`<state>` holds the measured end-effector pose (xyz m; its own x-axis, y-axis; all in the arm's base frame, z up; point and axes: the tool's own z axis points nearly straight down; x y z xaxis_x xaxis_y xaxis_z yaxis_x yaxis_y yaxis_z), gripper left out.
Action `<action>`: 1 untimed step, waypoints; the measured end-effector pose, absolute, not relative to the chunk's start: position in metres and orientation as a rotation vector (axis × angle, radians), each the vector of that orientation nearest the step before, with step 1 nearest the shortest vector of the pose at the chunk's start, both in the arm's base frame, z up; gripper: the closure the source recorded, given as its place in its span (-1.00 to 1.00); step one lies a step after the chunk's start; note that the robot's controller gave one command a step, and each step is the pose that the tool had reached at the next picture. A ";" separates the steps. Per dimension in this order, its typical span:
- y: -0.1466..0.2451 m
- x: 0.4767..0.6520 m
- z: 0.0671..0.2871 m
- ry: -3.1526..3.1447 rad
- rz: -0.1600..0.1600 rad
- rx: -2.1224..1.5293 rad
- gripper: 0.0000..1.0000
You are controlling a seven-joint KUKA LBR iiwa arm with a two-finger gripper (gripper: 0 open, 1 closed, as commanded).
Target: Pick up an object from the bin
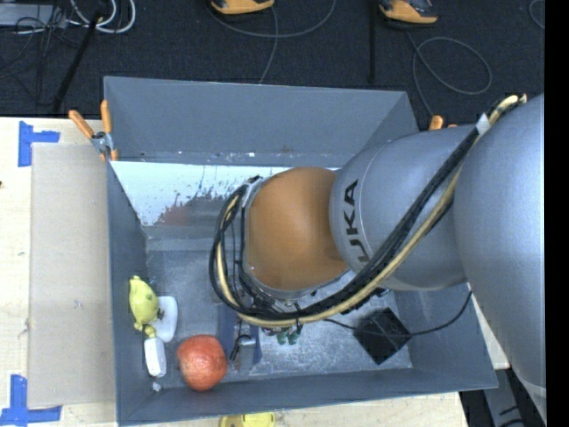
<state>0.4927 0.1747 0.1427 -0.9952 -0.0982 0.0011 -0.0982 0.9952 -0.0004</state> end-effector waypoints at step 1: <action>0.169 0.488 0.121 -3.139 0.001 -0.083 -1.00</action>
Offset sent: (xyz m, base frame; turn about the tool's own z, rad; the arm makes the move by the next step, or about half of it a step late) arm -0.0233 0.0197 -0.0311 0.2008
